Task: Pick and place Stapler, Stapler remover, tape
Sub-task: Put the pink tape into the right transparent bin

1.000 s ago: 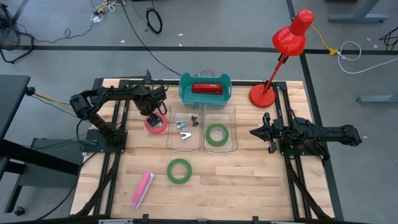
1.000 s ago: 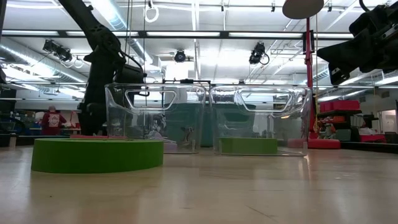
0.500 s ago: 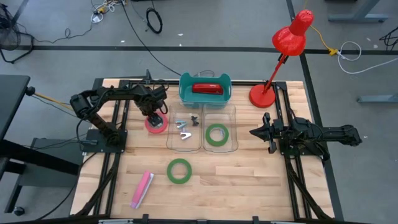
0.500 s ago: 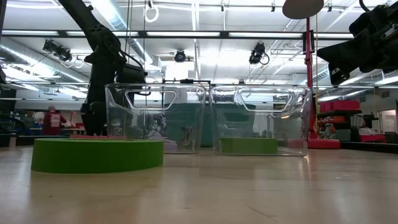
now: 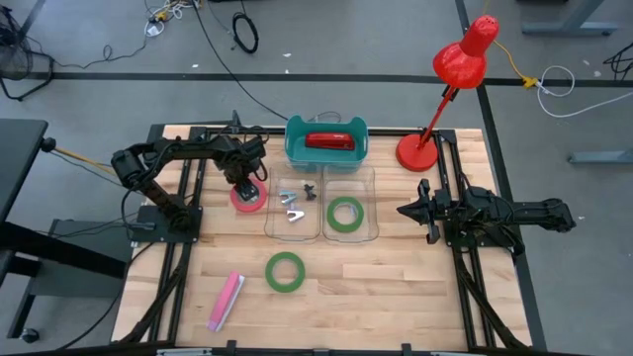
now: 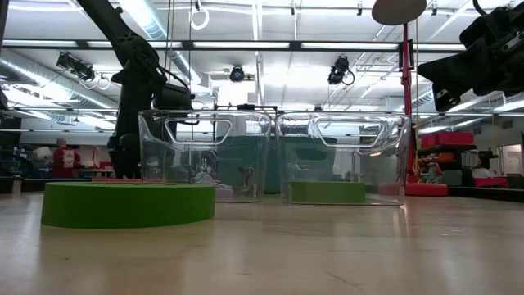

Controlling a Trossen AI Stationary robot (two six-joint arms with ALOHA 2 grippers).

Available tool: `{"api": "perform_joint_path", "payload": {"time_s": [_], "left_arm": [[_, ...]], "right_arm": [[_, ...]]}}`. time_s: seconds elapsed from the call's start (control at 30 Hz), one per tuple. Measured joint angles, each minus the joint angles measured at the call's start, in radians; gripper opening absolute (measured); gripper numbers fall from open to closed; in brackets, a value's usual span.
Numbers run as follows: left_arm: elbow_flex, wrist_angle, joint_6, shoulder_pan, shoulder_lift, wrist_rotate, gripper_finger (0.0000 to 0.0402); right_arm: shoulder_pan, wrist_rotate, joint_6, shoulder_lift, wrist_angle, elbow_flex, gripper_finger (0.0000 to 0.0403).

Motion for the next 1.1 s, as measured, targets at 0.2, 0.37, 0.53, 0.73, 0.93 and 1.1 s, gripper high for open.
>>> {"api": "perform_joint_path", "payload": {"time_s": [0.2, 0.37, 0.53, 0.73, 0.93, 1.1], "left_arm": [[0.000, 0.005, 0.001, -0.008, 0.000, 0.000, 0.0105], [0.000, 0.010, 0.002, -0.009, 0.000, 0.029, 0.0103], [0.007, 0.010, 0.000, -0.009, 0.000, 0.079, 0.0093], [0.041, 0.005, 0.002, -0.008, -0.006, 0.047, 0.0089], [0.076, -0.055, 0.027, -0.003, -0.006, 0.000, 0.0091], [0.081, -0.127, 0.048, 0.015, -0.022, -0.019, 0.0093]], "right_arm": [[0.000, 0.000, 0.000, 0.000, 0.000, 0.000, 0.0006], [0.000, 0.000, 0.000, 0.000, 0.000, 0.000, 0.0006], [0.000, 0.000, 0.000, 0.000, 0.000, 0.000, 0.0006], [0.000, 0.000, 0.000, 0.000, 0.000, 0.000, 0.0006], [0.000, 0.000, 0.000, 0.000, 0.000, 0.000, 0.0006], [0.000, 0.000, 0.000, 0.000, 0.000, 0.000, 0.0006]]}}
